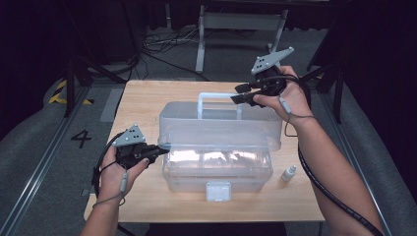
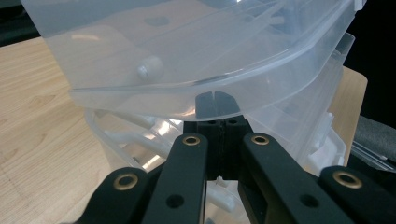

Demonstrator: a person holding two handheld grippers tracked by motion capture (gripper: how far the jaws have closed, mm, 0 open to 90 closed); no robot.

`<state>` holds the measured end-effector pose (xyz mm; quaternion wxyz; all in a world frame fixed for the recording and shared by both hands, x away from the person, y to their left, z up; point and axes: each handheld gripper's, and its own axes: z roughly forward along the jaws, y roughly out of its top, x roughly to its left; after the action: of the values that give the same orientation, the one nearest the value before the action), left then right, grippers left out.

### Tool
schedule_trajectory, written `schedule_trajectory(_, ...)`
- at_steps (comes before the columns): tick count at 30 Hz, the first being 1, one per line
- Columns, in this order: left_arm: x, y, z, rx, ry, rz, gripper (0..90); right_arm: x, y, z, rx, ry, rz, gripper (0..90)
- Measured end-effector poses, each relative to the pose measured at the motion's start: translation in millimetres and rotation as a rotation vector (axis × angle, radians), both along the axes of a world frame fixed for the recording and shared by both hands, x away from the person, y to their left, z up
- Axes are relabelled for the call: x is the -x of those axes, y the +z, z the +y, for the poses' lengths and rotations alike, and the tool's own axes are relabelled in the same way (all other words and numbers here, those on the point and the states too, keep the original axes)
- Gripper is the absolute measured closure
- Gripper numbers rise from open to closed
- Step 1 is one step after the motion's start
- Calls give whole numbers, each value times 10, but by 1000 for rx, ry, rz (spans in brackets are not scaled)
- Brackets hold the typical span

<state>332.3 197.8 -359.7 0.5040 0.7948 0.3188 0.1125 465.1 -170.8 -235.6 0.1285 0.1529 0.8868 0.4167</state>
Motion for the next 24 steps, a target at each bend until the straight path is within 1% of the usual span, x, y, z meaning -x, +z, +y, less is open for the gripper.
schedule_trajectory(2,-1,7,6,0,0,-1,900,54,53,-45,-13,-2,-16,593)
schedule_trajectory(4,2,13,9,0,4,-3,900,84,81,-71,-16,-6,-25,600)
schedule_trajectory(5,1,19,8,5,6,-8,900,157,143,-145,-32,-17,-48,607)
schedule_trajectory(7,-3,23,9,2,6,-12,900,231,185,-225,-52,-23,-53,620)
schedule_trajectory(9,-7,25,9,5,5,-10,900,260,195,-257,-58,-26,-55,630)
schedule_trajectory(10,-7,27,9,6,4,-6,900,320,205,-318,-64,-32,-59,653)
schedule_trajectory(13,-18,37,13,4,1,-9,900,431,203,-423,-66,-37,-65,692)
schedule_trajectory(17,-31,45,3,10,-2,-5,900,617,176,-576,-61,-43,-64,783)
schedule_trajectory(18,-37,46,2,8,-4,-10,900,652,166,-607,-62,-45,-60,809)
schedule_trajectory(20,-42,47,-4,8,-7,-7,900,715,145,-660,-74,-44,-50,829)
schedule_trajectory(24,-45,47,-13,6,-8,-6,900,819,84,-743,-67,-49,-32,898)
